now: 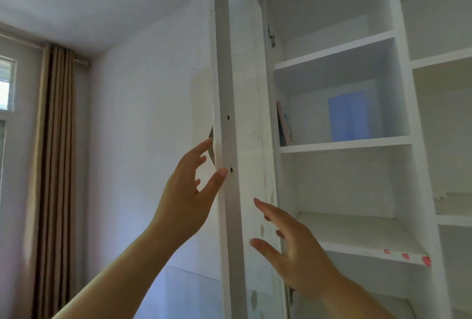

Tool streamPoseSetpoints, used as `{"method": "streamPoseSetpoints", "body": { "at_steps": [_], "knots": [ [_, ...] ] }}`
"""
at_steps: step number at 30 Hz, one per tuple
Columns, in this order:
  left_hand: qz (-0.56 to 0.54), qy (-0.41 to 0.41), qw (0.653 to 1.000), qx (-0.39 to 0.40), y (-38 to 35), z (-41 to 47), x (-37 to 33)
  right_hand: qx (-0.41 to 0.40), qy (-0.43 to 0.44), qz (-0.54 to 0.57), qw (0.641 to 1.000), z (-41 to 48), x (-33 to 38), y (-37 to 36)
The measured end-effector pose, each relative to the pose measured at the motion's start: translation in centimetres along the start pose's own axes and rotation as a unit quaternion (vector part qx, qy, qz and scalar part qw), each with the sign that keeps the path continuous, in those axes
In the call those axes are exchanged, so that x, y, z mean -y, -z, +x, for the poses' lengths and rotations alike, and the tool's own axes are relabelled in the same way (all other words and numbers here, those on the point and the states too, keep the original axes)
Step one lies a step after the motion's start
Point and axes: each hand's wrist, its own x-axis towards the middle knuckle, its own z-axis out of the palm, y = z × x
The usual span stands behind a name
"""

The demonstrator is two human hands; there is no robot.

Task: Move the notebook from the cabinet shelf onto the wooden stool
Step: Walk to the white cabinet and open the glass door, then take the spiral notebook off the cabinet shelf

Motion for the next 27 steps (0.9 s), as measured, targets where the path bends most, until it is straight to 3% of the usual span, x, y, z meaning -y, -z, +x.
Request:
{"method": "streamPoseSetpoints", "body": {
  "at_steps": [13,27],
  "knots": [
    [0.045,-0.072,0.993,0.081,-9.2,1.1,-5.3,-0.012,-0.045,-0.063,0.997,-1.2,-7.7,11.0],
    [0.170,-0.062,0.976,0.117,-22.2,5.5,-4.4,-0.003,0.015,-0.148,0.989,1.1,-16.1,22.8]
  ]
}}
